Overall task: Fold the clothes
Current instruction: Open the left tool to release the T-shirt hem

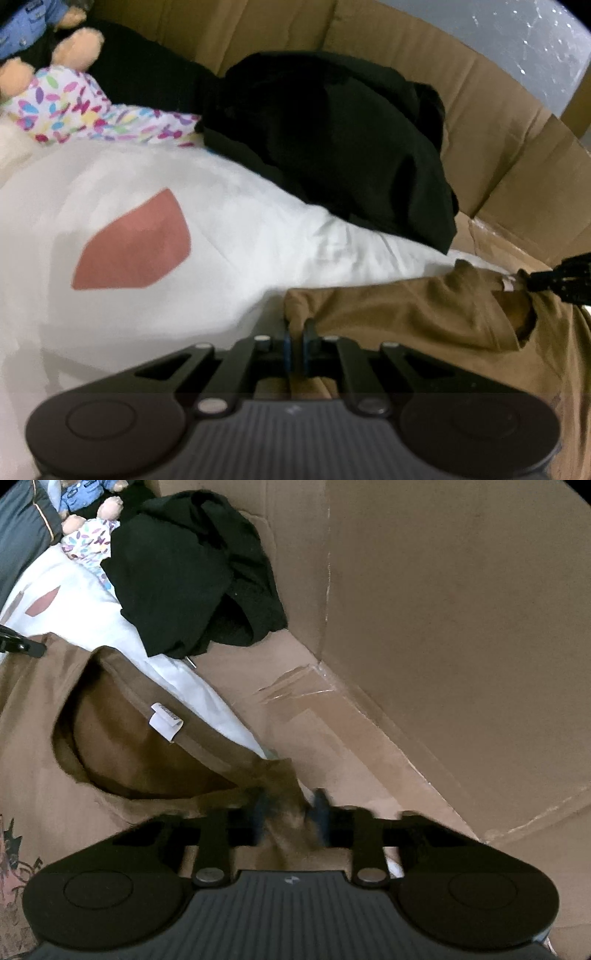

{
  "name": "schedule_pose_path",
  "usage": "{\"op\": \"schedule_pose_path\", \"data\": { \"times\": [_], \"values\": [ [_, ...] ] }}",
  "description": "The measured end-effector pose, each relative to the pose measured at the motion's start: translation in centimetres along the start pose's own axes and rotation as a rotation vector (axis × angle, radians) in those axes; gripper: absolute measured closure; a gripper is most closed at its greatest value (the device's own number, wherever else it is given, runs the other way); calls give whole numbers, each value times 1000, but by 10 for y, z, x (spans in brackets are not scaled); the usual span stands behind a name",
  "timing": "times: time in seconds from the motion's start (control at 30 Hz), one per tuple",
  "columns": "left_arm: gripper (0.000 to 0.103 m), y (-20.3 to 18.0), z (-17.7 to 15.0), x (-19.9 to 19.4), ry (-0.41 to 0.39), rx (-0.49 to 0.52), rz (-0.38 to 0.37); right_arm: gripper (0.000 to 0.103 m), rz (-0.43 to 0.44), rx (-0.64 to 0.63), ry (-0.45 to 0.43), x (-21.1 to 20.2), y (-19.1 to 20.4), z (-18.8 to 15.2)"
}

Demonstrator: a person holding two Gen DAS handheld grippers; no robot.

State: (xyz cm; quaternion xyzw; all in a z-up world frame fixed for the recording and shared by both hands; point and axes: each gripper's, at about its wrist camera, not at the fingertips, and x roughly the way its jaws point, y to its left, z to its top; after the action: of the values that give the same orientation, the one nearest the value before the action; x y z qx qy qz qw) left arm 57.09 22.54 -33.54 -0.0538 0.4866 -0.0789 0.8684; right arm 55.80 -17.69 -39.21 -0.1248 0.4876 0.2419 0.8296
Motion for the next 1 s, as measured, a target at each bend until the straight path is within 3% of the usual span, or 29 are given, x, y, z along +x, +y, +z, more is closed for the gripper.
{"op": "schedule_pose_path", "data": {
  "times": [0.13,0.33,0.5,0.6,0.67,0.73,0.83,0.87,1.0],
  "values": [
    [99,9,2,-10,-26,-8,41,97,-20,-51,-48,-7,8,8],
    [99,19,7,-17,-35,-27,45,98,-59,-71,-96,-11,14,17],
    [99,21,10,-24,-88,-46,57,98,-120,-81,-123,-11,18,19],
    [97,22,7,-1,7,-59,65,98,-127,-67,-126,-6,18,20],
    [92,14,7,4,20,-28,98,97,-103,-51,-86,3,18,21],
    [87,6,9,1,8,8,114,93,-83,-33,-65,7,17,21],
    [72,-4,13,-5,-27,51,133,77,-66,-22,-96,-4,16,18],
    [71,-6,16,-8,-49,58,134,69,-58,-23,-103,-8,16,16],
    [63,-17,23,-13,-95,92,118,66,-56,-31,-124,-24,15,10]
  ]
}}
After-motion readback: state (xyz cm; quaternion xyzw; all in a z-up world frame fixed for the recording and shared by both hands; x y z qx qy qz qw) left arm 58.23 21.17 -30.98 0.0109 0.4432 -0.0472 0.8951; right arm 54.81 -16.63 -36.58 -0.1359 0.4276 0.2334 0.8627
